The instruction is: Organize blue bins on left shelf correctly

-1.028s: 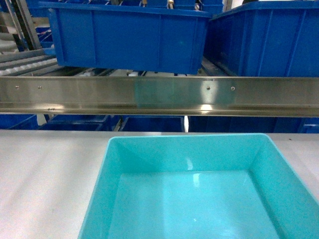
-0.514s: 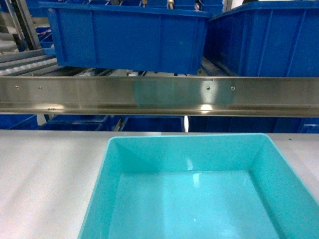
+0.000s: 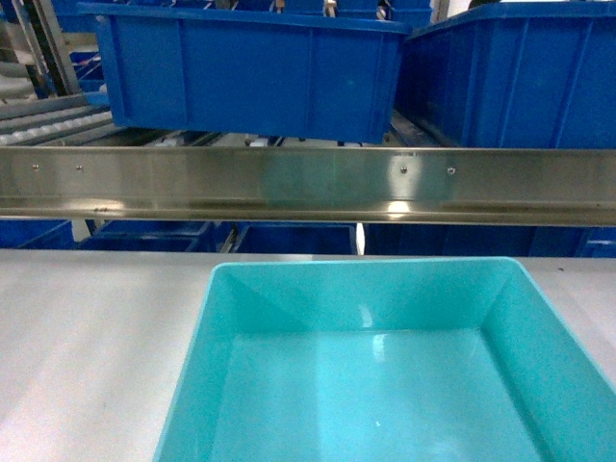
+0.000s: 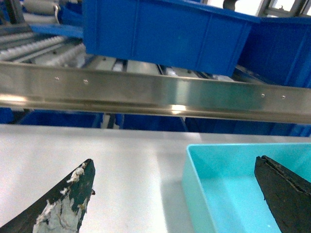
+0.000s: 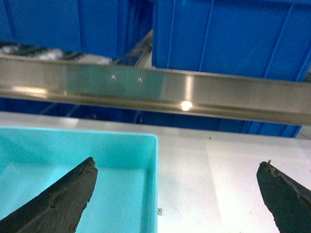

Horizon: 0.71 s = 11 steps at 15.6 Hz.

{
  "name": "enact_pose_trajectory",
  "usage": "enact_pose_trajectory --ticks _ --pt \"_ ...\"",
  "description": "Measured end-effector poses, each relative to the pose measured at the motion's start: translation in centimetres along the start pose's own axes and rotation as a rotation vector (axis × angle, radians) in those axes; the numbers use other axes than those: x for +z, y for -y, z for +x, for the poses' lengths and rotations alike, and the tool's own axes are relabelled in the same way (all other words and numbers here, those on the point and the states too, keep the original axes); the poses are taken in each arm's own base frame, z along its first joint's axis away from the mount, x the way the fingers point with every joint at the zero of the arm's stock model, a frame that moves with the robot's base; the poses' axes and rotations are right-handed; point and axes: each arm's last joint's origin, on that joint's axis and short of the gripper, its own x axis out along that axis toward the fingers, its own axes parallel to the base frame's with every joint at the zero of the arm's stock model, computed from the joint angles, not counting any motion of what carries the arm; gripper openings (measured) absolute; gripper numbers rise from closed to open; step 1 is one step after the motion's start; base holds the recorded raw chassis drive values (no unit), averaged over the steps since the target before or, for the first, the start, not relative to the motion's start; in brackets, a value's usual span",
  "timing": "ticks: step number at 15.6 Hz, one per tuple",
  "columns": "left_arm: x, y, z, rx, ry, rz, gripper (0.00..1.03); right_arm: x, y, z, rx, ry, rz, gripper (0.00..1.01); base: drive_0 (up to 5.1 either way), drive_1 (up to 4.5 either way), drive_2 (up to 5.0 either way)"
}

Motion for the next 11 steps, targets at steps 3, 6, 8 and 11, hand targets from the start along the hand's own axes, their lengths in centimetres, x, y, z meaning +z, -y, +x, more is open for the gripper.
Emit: enact_pose_trajectory --ticks 3,6,8,11 --pt "0.3 2.1 2.1 -0.01 -0.112 -0.02 0.98 -1.5 0.8 2.2 -0.016 -0.154 -0.023 0.98 0.0 0.0 0.0" --pt "-0.1 3.8 3.5 0.006 -0.273 -0.01 0.98 -1.9 2.1 3.1 -0.03 -0.2 0.003 0.98 0.0 0.0 0.0" --pt "0.0 4.1 3.7 0.042 -0.287 -0.002 0.98 -1.8 2.4 3.2 -0.035 -0.197 0.002 0.98 0.0 0.0 0.0" --pt "0.0 4.1 3.7 0.042 -0.286 -0.003 0.98 -1.7 2.4 3.2 -0.034 -0.196 0.001 0.98 0.0 0.0 0.0"
